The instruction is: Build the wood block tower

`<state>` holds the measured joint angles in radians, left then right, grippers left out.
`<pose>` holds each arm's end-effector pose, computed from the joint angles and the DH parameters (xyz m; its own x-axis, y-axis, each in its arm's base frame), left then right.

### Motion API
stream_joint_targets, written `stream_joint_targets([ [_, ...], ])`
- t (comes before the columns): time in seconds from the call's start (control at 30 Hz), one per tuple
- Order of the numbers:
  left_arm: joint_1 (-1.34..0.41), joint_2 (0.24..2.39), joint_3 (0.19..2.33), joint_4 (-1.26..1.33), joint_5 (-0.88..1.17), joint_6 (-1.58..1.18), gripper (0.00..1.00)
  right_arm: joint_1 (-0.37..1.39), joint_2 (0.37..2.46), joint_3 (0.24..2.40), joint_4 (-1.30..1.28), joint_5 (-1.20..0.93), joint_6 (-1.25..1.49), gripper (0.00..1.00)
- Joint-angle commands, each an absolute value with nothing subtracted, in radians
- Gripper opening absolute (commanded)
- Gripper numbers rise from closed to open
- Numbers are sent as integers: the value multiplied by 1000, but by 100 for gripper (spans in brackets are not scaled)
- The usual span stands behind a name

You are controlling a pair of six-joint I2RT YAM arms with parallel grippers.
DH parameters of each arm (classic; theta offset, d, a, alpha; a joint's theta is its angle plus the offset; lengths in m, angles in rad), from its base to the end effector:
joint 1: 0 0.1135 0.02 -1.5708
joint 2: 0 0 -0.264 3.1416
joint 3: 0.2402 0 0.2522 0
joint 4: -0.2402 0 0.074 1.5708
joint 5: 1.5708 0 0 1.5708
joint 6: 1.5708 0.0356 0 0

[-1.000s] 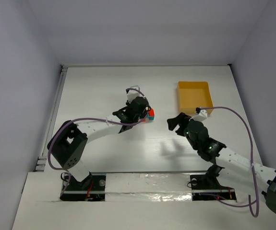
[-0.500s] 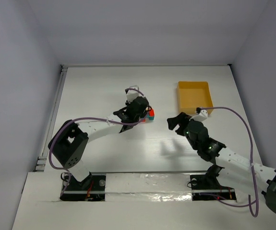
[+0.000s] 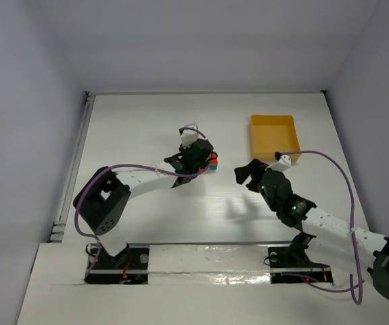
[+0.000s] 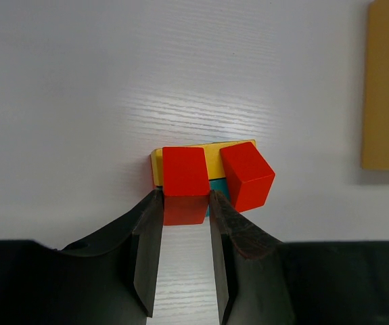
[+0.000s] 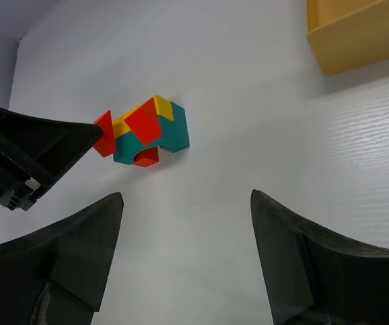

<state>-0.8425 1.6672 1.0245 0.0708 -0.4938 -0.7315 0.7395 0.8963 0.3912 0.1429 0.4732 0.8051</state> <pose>0.2562 -0.2619 0.2205 -0.5299 -0.2896 -0.7971 0.0510 0.9273 -0.3708 0.1567 0.1210 0.2162 -0.3869 0.5156 -0.7645 -0.0088 0.8269 0.5622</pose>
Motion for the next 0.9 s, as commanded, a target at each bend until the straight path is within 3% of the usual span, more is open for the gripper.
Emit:
stream_joint_targets([
  [0.0, -845, 1670, 1071, 66, -525, -744, 25, 735, 894, 394, 204, 480, 802, 82],
  [0.87, -864, 1693, 1094, 28, -571, -776, 26, 735, 894, 394, 206, 482, 798, 82],
])
